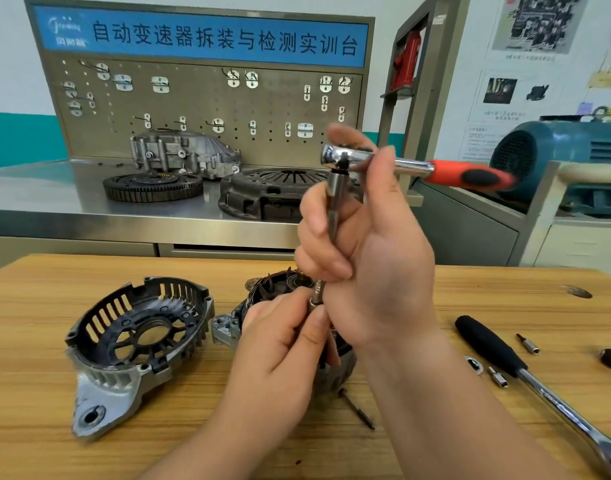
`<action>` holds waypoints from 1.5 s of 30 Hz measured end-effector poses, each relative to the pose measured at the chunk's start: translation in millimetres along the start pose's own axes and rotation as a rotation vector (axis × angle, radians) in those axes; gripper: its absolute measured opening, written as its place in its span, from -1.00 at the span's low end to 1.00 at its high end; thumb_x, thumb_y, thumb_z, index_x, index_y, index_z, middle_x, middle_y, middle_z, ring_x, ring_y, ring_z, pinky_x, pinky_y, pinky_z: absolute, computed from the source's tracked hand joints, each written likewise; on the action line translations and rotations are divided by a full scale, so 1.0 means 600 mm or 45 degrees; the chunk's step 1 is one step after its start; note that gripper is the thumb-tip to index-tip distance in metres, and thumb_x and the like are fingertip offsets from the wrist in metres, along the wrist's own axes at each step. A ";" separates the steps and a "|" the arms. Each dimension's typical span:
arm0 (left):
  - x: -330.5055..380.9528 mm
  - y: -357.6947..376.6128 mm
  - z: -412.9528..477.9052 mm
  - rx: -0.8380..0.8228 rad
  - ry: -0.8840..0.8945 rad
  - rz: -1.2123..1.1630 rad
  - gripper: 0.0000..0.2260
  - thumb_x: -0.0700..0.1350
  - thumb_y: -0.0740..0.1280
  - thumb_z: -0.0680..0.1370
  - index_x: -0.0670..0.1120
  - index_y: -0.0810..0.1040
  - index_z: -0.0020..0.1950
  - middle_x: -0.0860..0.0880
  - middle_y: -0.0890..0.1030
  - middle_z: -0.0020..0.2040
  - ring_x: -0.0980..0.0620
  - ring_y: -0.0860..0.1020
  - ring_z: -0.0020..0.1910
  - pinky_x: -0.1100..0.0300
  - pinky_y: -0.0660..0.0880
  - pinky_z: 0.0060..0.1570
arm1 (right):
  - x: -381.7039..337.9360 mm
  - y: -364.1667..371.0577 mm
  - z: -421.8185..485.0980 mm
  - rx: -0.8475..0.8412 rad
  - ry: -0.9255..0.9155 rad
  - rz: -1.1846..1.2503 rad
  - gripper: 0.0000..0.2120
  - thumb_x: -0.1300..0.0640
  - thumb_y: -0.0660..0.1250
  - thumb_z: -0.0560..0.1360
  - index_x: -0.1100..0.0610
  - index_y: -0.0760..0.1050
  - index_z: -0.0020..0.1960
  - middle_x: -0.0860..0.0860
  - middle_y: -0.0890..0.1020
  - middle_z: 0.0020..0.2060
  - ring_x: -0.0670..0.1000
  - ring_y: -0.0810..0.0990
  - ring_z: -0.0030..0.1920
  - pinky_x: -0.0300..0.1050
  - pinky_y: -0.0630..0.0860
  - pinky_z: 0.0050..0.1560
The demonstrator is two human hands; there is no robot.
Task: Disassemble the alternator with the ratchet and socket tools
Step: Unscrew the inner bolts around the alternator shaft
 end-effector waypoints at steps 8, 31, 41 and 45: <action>-0.002 0.001 -0.001 -0.009 -0.019 0.027 -0.51 0.21 0.03 0.49 -0.17 0.50 -0.21 0.00 0.54 -0.32 0.03 0.48 -0.23 0.13 0.38 -0.10 | 0.006 0.001 -0.001 -0.035 -0.012 -0.009 -0.63 -0.14 0.15 0.52 -0.12 0.45 0.28 -0.03 0.27 -0.49 -0.14 0.16 -0.57 -0.31 0.11 -0.53; 0.007 0.003 0.004 0.024 -0.098 -0.011 -0.74 0.04 0.14 0.51 -0.06 0.48 -0.26 0.04 0.58 -0.36 0.08 0.51 -0.29 0.06 0.41 -0.16 | 0.004 -0.003 -0.004 -0.013 -0.050 -0.090 -0.78 -0.03 0.19 0.54 -0.07 0.50 0.14 0.00 0.28 -0.51 -0.12 0.16 -0.57 -0.32 0.15 -0.54; 0.006 -0.004 0.006 -0.064 -0.077 -0.171 -0.73 0.21 0.05 0.50 0.21 0.52 -0.18 0.14 0.61 -0.33 0.13 0.52 -0.23 0.14 0.40 -0.02 | 0.004 -0.017 0.002 -0.013 0.242 -0.003 -0.36 -0.24 -0.04 0.57 0.35 0.31 -0.25 0.00 0.23 -0.57 -0.11 0.16 -0.61 -0.26 0.08 -0.52; 0.006 -0.003 0.008 -0.117 -0.074 -0.170 -0.68 0.19 0.09 0.47 0.01 0.48 -0.05 0.08 0.62 -0.31 0.09 0.54 -0.27 -0.05 0.44 -0.01 | 0.004 -0.011 0.001 0.043 0.151 0.040 -0.51 -0.14 0.05 0.61 0.27 0.51 -0.01 -0.01 0.41 -0.50 -0.12 0.25 -0.60 -0.27 0.13 -0.52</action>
Point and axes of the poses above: each hand's wrist, its own z-axis towards the middle knuckle, its own y-axis out of the palm, x = y × z, the point moved 1 cm from there along z, towards the middle knuckle
